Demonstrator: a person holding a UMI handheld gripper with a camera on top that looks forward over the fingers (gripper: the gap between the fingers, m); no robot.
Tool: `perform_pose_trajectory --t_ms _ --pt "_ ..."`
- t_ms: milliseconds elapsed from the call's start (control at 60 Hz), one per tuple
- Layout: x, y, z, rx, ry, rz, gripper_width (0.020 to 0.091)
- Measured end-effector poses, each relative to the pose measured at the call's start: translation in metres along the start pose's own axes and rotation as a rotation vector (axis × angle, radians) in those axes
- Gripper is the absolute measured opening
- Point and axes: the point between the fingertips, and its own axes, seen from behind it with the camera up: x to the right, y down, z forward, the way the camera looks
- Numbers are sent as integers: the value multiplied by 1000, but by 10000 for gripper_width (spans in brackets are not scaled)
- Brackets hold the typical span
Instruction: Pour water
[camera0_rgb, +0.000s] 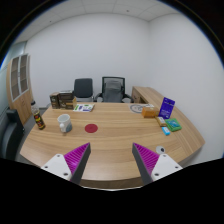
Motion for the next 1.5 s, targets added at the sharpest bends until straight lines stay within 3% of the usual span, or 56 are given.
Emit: perform_pose_trajectory --t_ms 317,567,900,1133,1233,1367,1500 --pt "-52 23 15 -46 -30 -1 858" --pt "-198 32 40 -60 -114 1 858" --pt "-451 -18 120 34 -226 38 861" --pt "-533 -55 217 126 -202 5 857" --pt "-544 -65 257 165 -174 12 799" --pt "-555 -62 294 194 -152 -4 552" --pt "-556 -70 298 245 -152 -17 455"
